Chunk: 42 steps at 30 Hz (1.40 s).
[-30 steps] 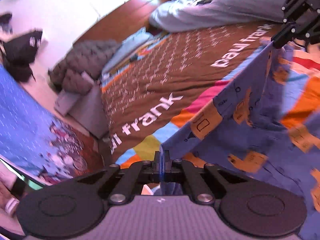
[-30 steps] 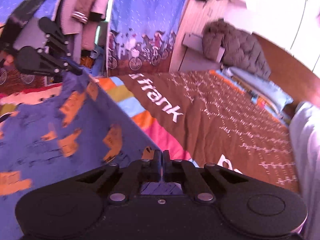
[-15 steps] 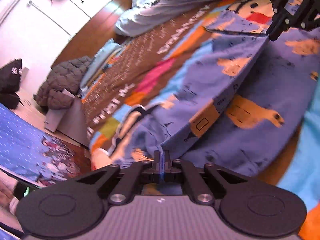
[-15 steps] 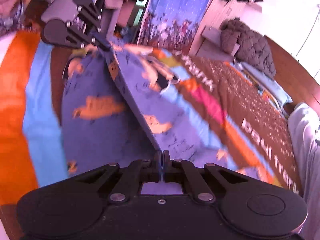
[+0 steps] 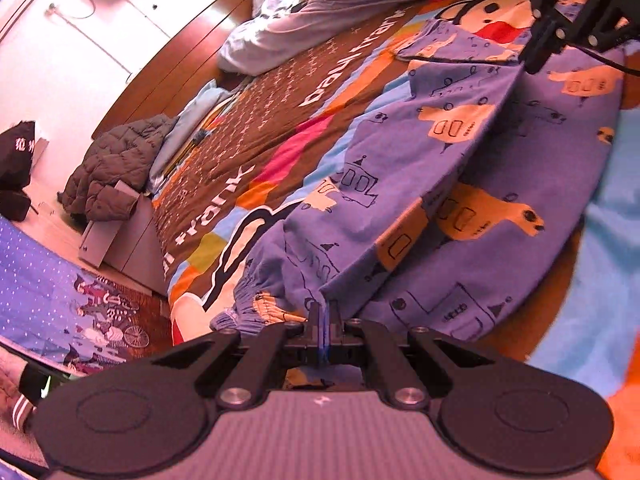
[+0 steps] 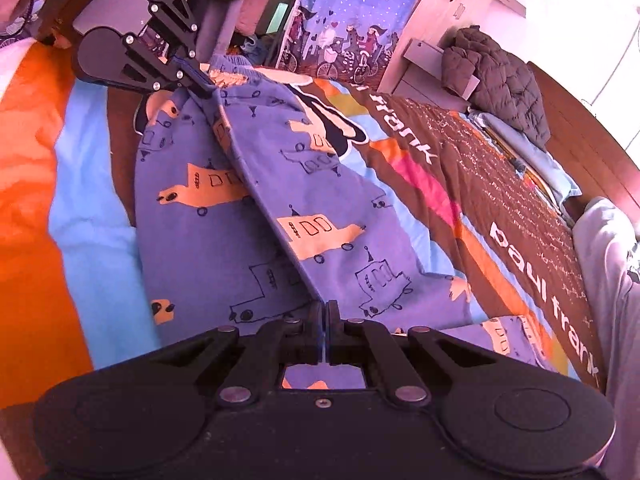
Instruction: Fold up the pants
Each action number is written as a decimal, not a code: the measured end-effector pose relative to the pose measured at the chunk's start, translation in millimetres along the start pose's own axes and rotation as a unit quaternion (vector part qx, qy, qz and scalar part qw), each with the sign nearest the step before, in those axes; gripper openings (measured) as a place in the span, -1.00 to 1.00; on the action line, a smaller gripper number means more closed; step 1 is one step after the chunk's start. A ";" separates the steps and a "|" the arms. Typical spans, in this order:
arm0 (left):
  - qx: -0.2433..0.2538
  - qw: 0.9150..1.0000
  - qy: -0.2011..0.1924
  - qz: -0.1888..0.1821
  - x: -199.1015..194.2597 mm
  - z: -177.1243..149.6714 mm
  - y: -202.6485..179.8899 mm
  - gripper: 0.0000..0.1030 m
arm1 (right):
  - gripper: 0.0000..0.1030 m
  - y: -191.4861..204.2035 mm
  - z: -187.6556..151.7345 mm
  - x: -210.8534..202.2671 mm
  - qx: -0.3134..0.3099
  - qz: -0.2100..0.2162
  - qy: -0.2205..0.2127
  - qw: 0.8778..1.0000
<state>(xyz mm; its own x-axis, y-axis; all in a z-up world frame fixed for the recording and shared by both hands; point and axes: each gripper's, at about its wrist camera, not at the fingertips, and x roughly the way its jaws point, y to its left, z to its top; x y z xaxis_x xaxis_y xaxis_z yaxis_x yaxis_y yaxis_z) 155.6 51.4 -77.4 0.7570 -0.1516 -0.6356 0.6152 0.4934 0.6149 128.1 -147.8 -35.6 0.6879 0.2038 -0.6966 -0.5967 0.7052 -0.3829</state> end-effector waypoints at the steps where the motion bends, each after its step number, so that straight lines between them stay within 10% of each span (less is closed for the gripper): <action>1: 0.004 1.000 -0.002 -0.001 -2.9 -1.7 -0.8 -1.00 | -1.00 1.5 0.7 -3.9 -0.003 0.002 -0.001 1.000; 24: 0.065 0.994 0.037 -0.076 -1.4 -20.6 -20.6 -0.98 | -0.92 35.5 -6.7 -15.7 0.046 0.077 0.056 0.994; 27: 0.046 0.993 0.044 -0.096 -7.8 -15.9 -13.4 -0.53 | -0.77 28.7 -7.8 -19.1 0.075 0.088 0.055 0.992; 30: -0.013 0.992 0.022 -0.123 -23.6 -6.3 1.0 0.35 | 0.27 13.9 -17.1 -42.9 0.112 0.064 0.034 0.991; 33: -0.073 0.988 -0.006 -0.135 -34.0 13.4 5.8 0.61 | 0.55 -6.7 -32.9 -65.9 0.158 0.037 0.018 0.987; 38: -0.192 0.963 -0.051 -0.181 -30.8 61.7 -2.3 0.78 | 0.98 -45.7 -73.3 -89.5 0.253 -0.047 0.027 0.966; 42: -0.290 0.919 -0.082 -0.255 -17.8 96.2 -19.1 0.77 | 0.98 -74.5 -111.1 -103.2 0.337 -0.090 0.043 0.936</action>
<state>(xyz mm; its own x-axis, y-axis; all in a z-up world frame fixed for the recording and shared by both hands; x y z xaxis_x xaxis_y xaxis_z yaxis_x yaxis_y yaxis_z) 151.6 -37.7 -33.0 0.4553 -0.5938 -0.6634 0.7146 0.6882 -0.1256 55.7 -296.7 -2.6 0.6988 0.0051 -0.7153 -0.0586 0.9970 -0.0501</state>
